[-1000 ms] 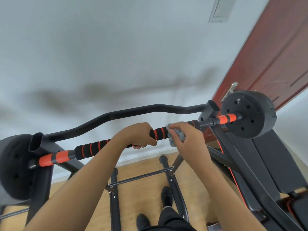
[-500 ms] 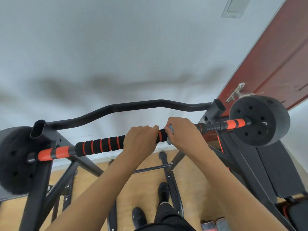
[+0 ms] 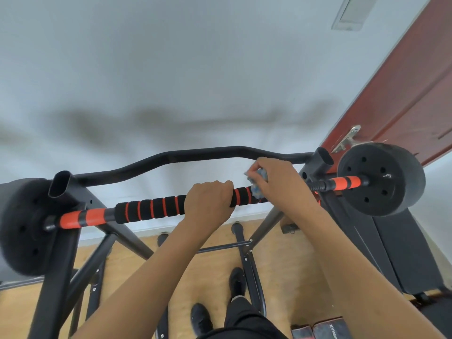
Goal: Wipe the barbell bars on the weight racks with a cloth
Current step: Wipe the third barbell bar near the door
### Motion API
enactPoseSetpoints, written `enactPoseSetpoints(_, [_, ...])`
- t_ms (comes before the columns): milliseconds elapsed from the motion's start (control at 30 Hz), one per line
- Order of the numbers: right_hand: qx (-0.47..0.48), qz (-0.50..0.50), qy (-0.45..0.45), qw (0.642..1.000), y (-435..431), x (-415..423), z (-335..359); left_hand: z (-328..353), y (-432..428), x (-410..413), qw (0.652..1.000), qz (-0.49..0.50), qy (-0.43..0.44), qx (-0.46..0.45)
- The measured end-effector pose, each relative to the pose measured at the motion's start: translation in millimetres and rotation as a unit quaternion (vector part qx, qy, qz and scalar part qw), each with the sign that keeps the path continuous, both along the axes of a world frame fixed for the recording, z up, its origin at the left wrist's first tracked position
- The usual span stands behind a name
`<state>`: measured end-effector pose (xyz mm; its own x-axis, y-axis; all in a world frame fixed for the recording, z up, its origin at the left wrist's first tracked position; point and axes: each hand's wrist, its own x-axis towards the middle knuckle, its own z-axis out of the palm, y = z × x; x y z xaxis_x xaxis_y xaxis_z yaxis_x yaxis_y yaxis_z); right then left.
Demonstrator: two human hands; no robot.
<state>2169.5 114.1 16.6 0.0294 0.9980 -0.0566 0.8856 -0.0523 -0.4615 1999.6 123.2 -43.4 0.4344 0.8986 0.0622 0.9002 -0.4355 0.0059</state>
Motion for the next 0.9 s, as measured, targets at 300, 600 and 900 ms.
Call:
enactPoseSetpoints(300, [-0.005,0.047,-0.109,0.993,-19.2,-7.1,-18.5,-2.8,-1.1,1.0,1.0,-0.021,0.018,-0.002])
enactPoseSetpoints(600, [0.017,0.037,-0.076,0.996,-36.6,3.6,-0.5,13.1,27.1,-7.7,0.987,-0.029,-0.054,-0.151])
enactPoseSetpoints(900, [0.02,0.008,-0.088,0.996,4.1,-7.2,-29.1,-0.1,17.5,6.1,1.0,-0.021,0.012,0.002])
